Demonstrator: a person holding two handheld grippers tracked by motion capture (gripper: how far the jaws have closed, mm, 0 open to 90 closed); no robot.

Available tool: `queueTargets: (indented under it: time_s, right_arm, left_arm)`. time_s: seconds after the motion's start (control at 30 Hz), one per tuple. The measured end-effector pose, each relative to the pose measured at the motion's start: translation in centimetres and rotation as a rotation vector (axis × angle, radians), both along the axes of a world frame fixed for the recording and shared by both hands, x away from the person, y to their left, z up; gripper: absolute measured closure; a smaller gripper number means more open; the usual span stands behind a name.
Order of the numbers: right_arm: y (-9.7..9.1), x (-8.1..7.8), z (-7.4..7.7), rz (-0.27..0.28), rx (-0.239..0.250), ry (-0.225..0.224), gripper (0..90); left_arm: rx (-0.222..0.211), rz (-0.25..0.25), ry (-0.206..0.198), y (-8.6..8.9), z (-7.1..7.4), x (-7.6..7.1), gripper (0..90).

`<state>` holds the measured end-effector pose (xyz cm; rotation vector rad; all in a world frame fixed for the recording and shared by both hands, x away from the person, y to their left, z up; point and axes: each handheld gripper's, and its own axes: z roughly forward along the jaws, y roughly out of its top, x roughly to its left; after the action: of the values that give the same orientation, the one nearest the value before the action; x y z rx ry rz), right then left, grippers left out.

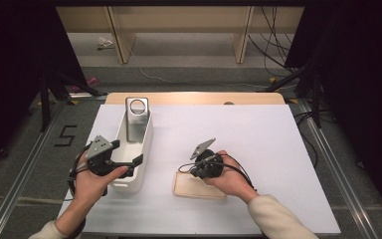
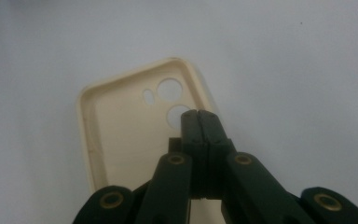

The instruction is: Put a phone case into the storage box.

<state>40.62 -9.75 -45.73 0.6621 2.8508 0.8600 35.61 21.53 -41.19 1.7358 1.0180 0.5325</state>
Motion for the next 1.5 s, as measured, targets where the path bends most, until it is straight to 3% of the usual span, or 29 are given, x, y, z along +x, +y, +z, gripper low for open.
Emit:
queueTargets:
  time_s: [0.37,0.77,1.5]
  right_arm:
    - [1.8,0.2,-1.0,0.017,-0.032,0.006,90.0]
    - [1.9,0.9,-1.4,-0.026,-0.046,-0.006,90.0]
    - [-0.3,3.4,-1.5,-0.261,-0.030,-0.031,90.0]
  left_arm:
    - [0.003,-0.003,0.002,-0.1,-0.1,0.0,0.8]
    - [0.002,-0.008,0.007,-0.2,-0.1,0.0,0.8]
    - [0.004,-0.019,0.004,-0.3,-0.1,-0.1,1.0]
